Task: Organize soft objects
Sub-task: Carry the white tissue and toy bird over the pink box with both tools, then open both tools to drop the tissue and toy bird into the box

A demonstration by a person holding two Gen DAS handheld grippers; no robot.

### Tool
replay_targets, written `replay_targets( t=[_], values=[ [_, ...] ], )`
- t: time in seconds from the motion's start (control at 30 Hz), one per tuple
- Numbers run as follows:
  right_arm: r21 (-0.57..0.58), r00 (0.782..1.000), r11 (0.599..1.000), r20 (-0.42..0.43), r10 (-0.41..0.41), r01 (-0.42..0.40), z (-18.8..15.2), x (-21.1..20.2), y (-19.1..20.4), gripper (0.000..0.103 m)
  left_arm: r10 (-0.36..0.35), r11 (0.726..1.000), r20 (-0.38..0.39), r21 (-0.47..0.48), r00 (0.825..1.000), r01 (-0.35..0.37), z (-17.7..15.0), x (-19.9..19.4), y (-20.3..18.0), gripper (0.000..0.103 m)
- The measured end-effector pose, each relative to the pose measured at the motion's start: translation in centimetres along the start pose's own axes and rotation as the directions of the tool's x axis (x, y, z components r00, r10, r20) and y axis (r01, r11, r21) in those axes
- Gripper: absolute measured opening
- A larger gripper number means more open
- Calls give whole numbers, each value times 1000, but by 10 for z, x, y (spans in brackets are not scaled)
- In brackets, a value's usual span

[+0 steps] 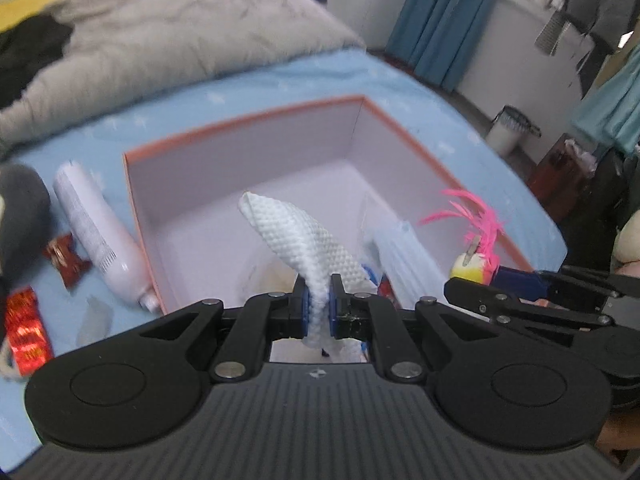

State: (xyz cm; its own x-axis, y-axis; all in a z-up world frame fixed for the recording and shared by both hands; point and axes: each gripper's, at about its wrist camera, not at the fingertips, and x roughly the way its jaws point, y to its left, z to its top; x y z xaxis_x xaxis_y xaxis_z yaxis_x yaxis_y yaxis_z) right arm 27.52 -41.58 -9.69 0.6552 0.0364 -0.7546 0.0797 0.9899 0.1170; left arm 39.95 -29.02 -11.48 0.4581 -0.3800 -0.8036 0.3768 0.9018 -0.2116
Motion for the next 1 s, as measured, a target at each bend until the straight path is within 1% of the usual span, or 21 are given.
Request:
replay_targets(
  t=[0.1,0.23,0.33,0.4,0.43,0.5,0.6,0.73,0.9,1.0],
  values=[
    [41,999,999,-28,26,-25,-11,9,-6,35,-2,1000,-36,-10,999,2,-4,11,3,11],
    [43,999,998,-36,36,-34,-19,12,-8,36,22,999,-49,26,999,-21,-11,12,-3,11],
    [69,997,996,-37,66,-64,-18,12,-12,37,4,1000,-93,-1,996,-4,-12,15,-3,14],
    [77,997,995,-44,64,-60,-17,11,-14,46,13,1000,-102,-9,995,-14,-13,10,-2,19],
    [72,998,996,-41,52,-49,-17,9,-14,47,21,1000,-96,-7,995,-22,-13,9,-3,26],
    [70,998,996,-28,50,-48,-16,4,-16,49,25,1000,-84,3,996,-25,-13,4,-4,34],
    [66,999,997,-8,50,-49,-13,-4,-16,49,25,999,-57,21,998,-23,-14,-9,-4,35],
    [43,997,998,53,49,-51,-10,-22,-10,49,29,998,1,57,1000,-29,-15,-35,-6,35],
    [-1,988,998,141,68,-68,-7,-51,4,49,29,997,84,74,996,-35,-19,-73,-1,35],
    [-21,978,997,192,82,-80,-7,-69,14,49,38,994,137,92,990,-51,-25,-97,1,35]
  ],
)
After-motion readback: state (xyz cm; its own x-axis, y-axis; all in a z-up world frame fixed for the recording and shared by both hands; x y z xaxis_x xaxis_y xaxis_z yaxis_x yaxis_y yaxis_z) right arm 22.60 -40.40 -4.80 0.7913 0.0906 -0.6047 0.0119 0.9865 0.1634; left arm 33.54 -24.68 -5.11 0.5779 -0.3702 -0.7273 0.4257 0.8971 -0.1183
